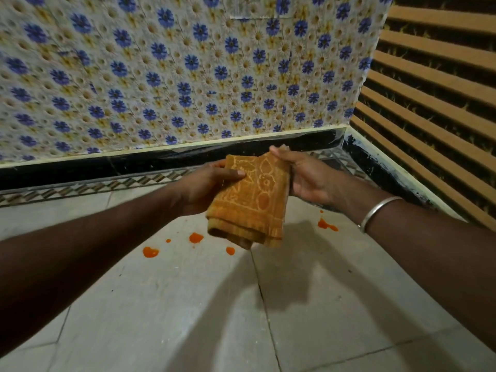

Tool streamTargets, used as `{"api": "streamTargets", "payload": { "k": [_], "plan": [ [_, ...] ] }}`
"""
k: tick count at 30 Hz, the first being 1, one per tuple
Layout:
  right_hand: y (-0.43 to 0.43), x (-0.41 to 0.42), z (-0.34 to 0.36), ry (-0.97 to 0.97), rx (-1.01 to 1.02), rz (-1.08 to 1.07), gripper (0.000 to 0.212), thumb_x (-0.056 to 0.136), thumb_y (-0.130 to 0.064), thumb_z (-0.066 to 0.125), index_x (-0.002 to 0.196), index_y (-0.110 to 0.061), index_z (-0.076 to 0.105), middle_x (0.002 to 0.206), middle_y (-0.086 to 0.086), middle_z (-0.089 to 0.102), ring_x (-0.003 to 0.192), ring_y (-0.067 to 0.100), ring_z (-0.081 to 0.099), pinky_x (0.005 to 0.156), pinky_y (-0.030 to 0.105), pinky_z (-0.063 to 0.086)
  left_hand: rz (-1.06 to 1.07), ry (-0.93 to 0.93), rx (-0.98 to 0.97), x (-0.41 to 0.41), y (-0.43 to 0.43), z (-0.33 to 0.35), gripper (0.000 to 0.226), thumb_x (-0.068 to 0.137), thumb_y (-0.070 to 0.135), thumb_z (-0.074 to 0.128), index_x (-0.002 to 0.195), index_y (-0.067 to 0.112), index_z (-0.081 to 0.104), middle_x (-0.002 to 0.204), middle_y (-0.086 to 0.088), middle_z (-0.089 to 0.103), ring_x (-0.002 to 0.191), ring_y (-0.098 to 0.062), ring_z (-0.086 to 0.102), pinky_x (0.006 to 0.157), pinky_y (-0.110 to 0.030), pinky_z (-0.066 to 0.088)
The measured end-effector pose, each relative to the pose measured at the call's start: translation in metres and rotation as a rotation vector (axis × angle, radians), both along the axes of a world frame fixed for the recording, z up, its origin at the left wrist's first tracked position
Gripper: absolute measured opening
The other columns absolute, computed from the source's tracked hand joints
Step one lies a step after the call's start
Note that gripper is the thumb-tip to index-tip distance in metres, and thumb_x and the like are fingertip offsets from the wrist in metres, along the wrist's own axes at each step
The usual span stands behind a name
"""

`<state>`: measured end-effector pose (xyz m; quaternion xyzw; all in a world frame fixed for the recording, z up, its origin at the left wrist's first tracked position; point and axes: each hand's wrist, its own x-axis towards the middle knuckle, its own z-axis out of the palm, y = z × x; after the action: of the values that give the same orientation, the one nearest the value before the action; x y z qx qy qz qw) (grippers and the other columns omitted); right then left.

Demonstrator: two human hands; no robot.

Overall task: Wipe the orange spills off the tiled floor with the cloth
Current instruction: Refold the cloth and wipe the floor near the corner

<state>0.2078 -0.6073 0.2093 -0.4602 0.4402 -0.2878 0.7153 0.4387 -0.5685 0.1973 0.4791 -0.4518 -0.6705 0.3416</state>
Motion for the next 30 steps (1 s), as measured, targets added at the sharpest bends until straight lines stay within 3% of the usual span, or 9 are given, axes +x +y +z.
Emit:
{"api": "streamTargets", "payload": {
  "k": [3, 7, 11, 14, 17, 19, 22, 26, 30],
  "plan": [
    [0.002, -0.002, -0.007, -0.032, -0.039, 0.16, 0.07, 0.085, -0.01, 0.073, 0.145, -0.027, 0.041, 0.136, 0.011, 0.064, 0.12, 0.032, 0.066, 0.091, 0.046, 0.06, 0.046, 0.012, 0.042, 0.007, -0.002, -0.003, 0.041, 0.1, 0.016, 0.064, 0.139, 0.026, 0.056, 0.131, -0.016, 0.067, 0.105, -0.032, 0.076, 0.082, -0.043, 0.063],
    [0.004, 0.006, -0.011, 0.01, -0.192, 0.054, 0.079, 0.085, 0.008, 0.07, 0.143, -0.036, 0.039, 0.137, 0.007, 0.058, 0.121, 0.031, 0.061, 0.087, 0.047, 0.061, 0.033, 0.054, -0.007, 0.017, -0.001, 0.002, 0.04, 0.101, 0.004, 0.056, 0.137, 0.02, 0.061, 0.131, -0.014, 0.067, 0.11, -0.03, 0.074, 0.085, -0.042, 0.064],
    [-0.006, 0.015, -0.005, 0.059, -0.515, -0.143, 0.046, 0.088, 0.014, 0.063, 0.123, -0.015, 0.064, 0.109, -0.002, 0.071, 0.099, 0.009, 0.071, 0.086, 0.036, 0.063, 0.064, 0.071, -0.201, 0.026, -0.005, 0.017, 0.04, 0.099, -0.011, 0.041, 0.108, 0.008, 0.075, 0.114, -0.011, 0.073, 0.108, -0.025, 0.072, 0.088, -0.035, 0.063],
    [-0.009, 0.022, -0.001, -0.06, -0.466, -0.257, 0.02, 0.1, 0.003, 0.052, 0.107, -0.003, 0.069, 0.086, -0.004, 0.071, 0.074, 0.003, 0.069, 0.066, 0.022, 0.06, 0.091, 0.072, -0.277, 0.025, -0.008, 0.019, 0.048, 0.099, -0.014, 0.038, 0.092, 0.009, 0.079, 0.104, -0.01, 0.077, 0.102, -0.025, 0.074, 0.083, -0.033, 0.062],
    [-0.008, 0.019, -0.009, -0.084, -0.447, -0.168, 0.02, 0.09, 0.008, 0.063, 0.08, -0.01, 0.066, 0.088, 0.0, 0.076, 0.088, 0.02, 0.073, 0.077, 0.038, 0.061, 0.068, 0.039, -0.299, 0.026, -0.009, 0.015, 0.042, 0.099, -0.015, 0.04, 0.081, 0.004, 0.073, 0.105, -0.008, 0.077, 0.102, -0.026, 0.071, 0.081, -0.031, 0.062],
    [-0.009, 0.018, -0.015, -0.053, -0.497, -0.136, 0.03, 0.087, 0.019, 0.058, 0.089, -0.01, 0.066, 0.105, 0.005, 0.077, 0.105, 0.024, 0.072, 0.081, 0.041, 0.062, 0.049, 0.028, -0.292, 0.03, -0.011, 0.011, 0.048, 0.097, -0.018, 0.04, 0.072, 0.006, 0.075, 0.124, -0.008, 0.074, 0.115, -0.026, 0.071, 0.086, -0.033, 0.063],
    [-0.01, 0.02, -0.015, -0.049, -0.474, -0.135, 0.027, 0.094, 0.011, 0.056, 0.111, -0.009, 0.065, 0.115, 0.011, 0.074, 0.105, 0.023, 0.071, 0.079, 0.034, 0.061, 0.027, -0.007, -0.29, 0.036, -0.012, 0.006, 0.049, 0.097, -0.017, 0.041, 0.077, 0.008, 0.079, 0.125, -0.007, 0.073, 0.114, -0.023, 0.071, 0.092, -0.037, 0.061],
    [-0.01, 0.018, -0.016, 0.053, -0.446, -0.086, 0.02, 0.103, -0.006, 0.05, 0.108, -0.017, 0.067, 0.104, 0.007, 0.069, 0.095, 0.022, 0.065, 0.082, 0.038, 0.056, 0.034, 0.063, -0.268, 0.041, -0.007, 0.006, 0.042, 0.096, -0.007, 0.034, 0.101, 0.001, 0.075, 0.097, -0.003, 0.072, 0.078, -0.01, 0.07, 0.082, -0.027, 0.058],
    [-0.01, 0.017, -0.017, 0.113, -0.461, -0.082, 0.018, 0.102, -0.007, 0.054, 0.113, -0.015, 0.065, 0.101, 0.005, 0.07, 0.091, 0.02, 0.067, 0.076, 0.037, 0.058, 0.016, 0.062, -0.226, 0.039, -0.009, 0.002, 0.023, 0.097, 0.022, 0.054, 0.114, 0.012, 0.067, 0.115, -0.007, 0.067, 0.106, -0.023, 0.066, 0.088, -0.034, 0.058]
  ]
}}
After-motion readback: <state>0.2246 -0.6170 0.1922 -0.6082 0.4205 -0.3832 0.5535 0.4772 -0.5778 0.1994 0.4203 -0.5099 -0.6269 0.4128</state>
